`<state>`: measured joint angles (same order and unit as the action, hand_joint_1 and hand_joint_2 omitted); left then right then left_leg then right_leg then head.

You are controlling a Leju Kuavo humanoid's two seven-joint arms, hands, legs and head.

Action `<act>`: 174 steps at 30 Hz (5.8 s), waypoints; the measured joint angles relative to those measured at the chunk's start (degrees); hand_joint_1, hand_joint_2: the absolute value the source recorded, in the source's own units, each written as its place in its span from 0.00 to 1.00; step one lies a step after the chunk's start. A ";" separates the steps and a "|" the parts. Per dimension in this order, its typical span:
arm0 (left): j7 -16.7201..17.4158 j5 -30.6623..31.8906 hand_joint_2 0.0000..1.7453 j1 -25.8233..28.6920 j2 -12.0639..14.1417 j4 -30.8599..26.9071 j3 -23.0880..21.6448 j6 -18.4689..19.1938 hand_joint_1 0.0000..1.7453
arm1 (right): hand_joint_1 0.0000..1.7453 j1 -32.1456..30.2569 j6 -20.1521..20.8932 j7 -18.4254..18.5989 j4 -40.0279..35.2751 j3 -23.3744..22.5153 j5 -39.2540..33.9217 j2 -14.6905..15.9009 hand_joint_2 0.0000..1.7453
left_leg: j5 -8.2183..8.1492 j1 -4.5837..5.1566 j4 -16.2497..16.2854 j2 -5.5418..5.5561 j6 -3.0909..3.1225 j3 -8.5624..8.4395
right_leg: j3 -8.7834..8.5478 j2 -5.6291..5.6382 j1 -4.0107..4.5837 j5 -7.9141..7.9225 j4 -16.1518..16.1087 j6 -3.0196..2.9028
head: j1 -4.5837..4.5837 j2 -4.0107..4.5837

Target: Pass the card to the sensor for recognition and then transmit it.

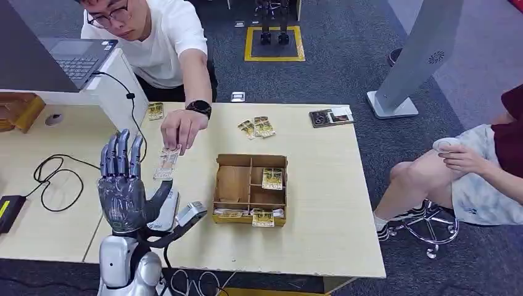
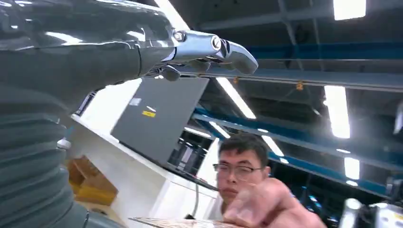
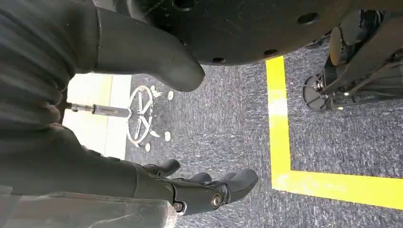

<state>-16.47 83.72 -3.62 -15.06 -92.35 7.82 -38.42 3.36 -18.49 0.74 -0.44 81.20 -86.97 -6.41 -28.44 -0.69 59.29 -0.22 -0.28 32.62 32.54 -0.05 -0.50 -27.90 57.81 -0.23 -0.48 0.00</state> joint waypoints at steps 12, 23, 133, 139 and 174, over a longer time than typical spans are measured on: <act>5.56 -1.97 1.00 -0.84 0.94 0.48 -3.89 0.00 1.00 | 0.00 0.06 0.09 0.00 -0.42 0.33 -0.85 0.31 1.00 | 0.00 0.00 0.00 0.01 0.00 0.01 | 0.00 0.00 0.00 0.00 0.00 0.00 | 0.02 0.00; 0.00 -5.11 1.00 -0.92 0.20 0.87 -3.87 0.00 1.00 | 0.00 0.06 0.09 0.00 -0.42 0.33 -1.11 0.31 1.00 | 0.00 0.00 0.00 0.01 0.00 0.02 | 0.00 -0.01 0.00 0.00 0.00 0.00 | 0.02 0.00; -1.82 -91.39 1.00 -12.74 20.19 40.35 -7.06 0.33 1.00 | 0.00 -0.21 -1.86 -0.68 -1.18 -0.15 -2.08 0.39 1.00 | 0.02 -0.01 -0.05 -0.01 -0.03 -0.06 | -0.08 0.00 0.01 -0.01 0.09 -0.02 | 0.02 0.00; -2.72 -94.58 1.00 -9.79 20.87 36.64 -4.35 0.04 1.00 | 0.00 -0.22 -1.81 -0.68 -1.18 -0.18 -2.10 0.39 1.00 | 0.06 -0.01 -0.05 -0.04 -0.08 -0.15 | -0.14 0.03 0.01 0.00 0.11 -0.02 | 0.02 0.00; -4.53 -93.23 1.00 -1.61 18.93 22.51 -2.36 0.04 1.00 | 0.00 -0.19 -1.44 -0.68 -1.01 -1.20 -2.08 0.35 1.00 | 0.06 -0.01 -0.04 0.00 -0.08 -0.10 | -0.11 -0.01 0.01 0.00 0.09 -0.02 | 0.02 0.00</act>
<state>-21.00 -9.51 -5.23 3.87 -69.83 5.46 -38.38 3.17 -19.93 0.07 -1.44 80.00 -89.05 -6.05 -28.38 -0.70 59.25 -0.22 -0.36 32.52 32.43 -0.05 -0.49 -27.90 57.90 -0.25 -0.46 0.00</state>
